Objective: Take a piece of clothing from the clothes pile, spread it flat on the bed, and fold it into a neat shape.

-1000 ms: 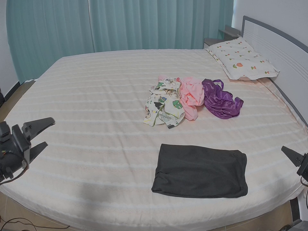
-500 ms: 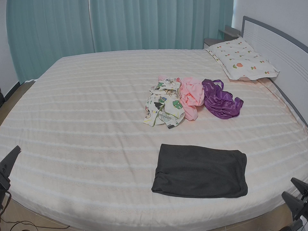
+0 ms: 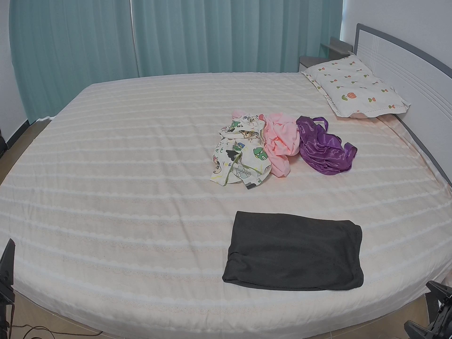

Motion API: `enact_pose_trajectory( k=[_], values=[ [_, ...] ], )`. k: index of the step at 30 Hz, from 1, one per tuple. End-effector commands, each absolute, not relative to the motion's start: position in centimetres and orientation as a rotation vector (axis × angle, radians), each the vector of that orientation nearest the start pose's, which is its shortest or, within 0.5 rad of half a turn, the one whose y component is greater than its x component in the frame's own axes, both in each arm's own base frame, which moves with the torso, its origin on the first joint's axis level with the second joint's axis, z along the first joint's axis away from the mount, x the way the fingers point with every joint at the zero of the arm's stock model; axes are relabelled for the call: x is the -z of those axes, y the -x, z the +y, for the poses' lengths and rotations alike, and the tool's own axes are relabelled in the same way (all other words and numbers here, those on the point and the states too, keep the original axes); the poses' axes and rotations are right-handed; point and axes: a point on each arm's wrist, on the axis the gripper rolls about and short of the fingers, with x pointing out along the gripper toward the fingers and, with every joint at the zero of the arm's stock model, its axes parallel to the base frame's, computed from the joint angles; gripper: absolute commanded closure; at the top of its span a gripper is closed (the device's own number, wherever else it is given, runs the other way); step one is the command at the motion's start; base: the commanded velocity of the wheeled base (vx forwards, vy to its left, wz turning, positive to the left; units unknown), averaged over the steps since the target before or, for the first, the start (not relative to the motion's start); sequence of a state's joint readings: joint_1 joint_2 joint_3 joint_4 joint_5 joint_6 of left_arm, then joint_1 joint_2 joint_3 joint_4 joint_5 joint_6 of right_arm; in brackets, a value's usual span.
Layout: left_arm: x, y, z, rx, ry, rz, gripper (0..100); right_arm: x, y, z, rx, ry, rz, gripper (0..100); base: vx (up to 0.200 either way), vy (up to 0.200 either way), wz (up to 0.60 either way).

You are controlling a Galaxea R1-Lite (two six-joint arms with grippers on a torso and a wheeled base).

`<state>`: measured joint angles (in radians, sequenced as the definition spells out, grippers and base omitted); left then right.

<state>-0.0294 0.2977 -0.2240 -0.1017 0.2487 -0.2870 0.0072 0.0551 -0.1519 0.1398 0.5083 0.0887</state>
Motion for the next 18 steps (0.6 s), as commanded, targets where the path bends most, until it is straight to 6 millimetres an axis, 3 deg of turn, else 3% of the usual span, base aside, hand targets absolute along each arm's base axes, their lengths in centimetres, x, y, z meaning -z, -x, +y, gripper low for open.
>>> enact_pose_trajectory(
  k=[1, 6, 9, 18],
  values=[
    [-13.7, 2.1, 0.6, -0.239, 0.228, -0.131, 0, -8.9, 3.4, 1.0, -0.482, -0.073, 0.055, 0, 0.0, 0.0, 0.0],
    [-11.6, 3.3, 0.5, -0.219, 0.147, -0.22, 0, -8.3, 2.9, 0.8, -0.358, -0.04, 0.034, 0, 0.0, 0.0, 0.0],
    [-9.7, 2.6, 0.5, -0.22, 0.1, -0.201, 0, -8.3, 2.8, 0.8, -0.342, -0.039, 0.013, 0, 0.0, 0.0, 0.0],
    [-8.5, 2.4, 0.5, -0.221, 0.073, -0.096, 0, -8.3, 2.7, 0.4, -0.169, -0.052, 0.001, 0, 0.0, 0.0, 0.0]
  ],
)
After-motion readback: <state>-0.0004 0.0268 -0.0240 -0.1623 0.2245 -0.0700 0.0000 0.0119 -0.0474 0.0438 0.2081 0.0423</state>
